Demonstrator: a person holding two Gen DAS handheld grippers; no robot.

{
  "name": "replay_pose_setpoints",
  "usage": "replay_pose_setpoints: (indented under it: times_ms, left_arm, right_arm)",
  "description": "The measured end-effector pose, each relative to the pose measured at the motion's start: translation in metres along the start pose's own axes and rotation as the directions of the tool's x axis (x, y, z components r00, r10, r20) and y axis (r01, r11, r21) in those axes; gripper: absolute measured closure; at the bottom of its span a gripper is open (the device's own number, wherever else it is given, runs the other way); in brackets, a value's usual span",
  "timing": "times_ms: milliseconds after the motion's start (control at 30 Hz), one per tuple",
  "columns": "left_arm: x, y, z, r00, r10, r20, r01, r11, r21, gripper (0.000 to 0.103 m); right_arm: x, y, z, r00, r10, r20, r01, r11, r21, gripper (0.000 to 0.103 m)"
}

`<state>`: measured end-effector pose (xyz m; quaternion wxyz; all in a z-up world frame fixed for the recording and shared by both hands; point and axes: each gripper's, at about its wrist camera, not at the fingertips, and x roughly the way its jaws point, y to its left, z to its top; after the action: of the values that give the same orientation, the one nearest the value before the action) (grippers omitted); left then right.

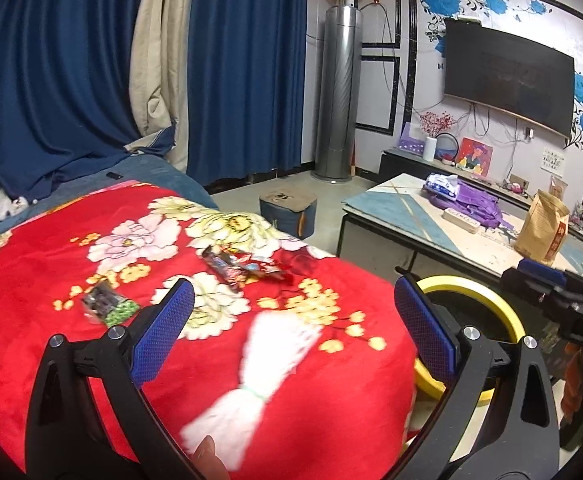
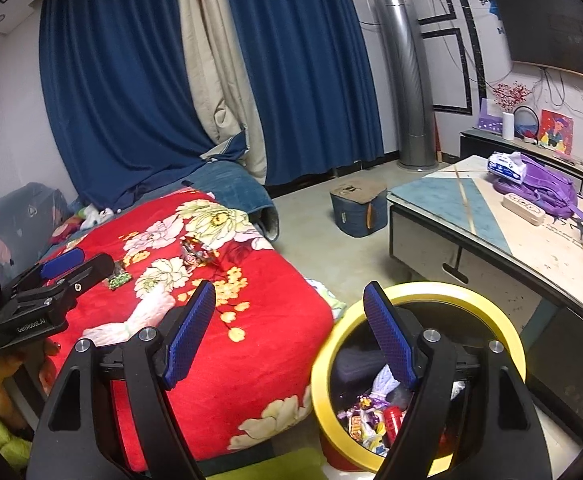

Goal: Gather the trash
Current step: 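Move both open tools back over the bedspread toward the remaining wrappers, then grasp the white foam net with the left tool while the right tool grasps the red snack wrapper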

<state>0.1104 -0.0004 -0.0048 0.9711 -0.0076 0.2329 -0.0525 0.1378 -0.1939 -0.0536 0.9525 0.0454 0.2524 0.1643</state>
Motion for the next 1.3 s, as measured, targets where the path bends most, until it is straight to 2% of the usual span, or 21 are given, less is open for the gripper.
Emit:
replay_pose_setpoints:
  times_ms: [367, 733, 967, 1100, 1300]
  left_arm:
    - [-0.003, 0.042, -0.011, 0.999, 0.014, -0.051, -0.012, 0.999, 0.032, 0.011]
    - [0.005, 0.062, -0.025, 0.991, -0.073, -0.11, 0.068, 0.997, -0.048, 0.011]
    - [0.023, 0.061, -0.039, 0.969, -0.153, -0.194, 0.142, 0.987, -0.069, 0.011]
    - [0.034, 0.058, -0.049, 0.955, -0.175, -0.24, 0.163, 0.984, -0.071, 0.011]
    - [0.044, 0.06, -0.058, 0.937, -0.203, -0.283, 0.182, 0.978, -0.098, 0.011]
  right_arm:
    - [0.026, 0.018, 0.016, 0.999, 0.044, -0.029, -0.044, 0.999, 0.018, 0.029]
    - [0.082, 0.043, 0.032, 0.995, 0.047, -0.085, -0.048, 0.999, -0.013, 0.029]
    - [0.131, 0.062, 0.034, 0.985, 0.079, -0.151, -0.089, 0.994, -0.059, 0.03]
    - [0.163, 0.073, 0.036, 0.972, 0.114, -0.207, -0.135, 0.987, -0.089, 0.039]
    - [0.209, 0.086, 0.034, 0.945, 0.132, -0.298, -0.18, 0.973, -0.142, 0.046]
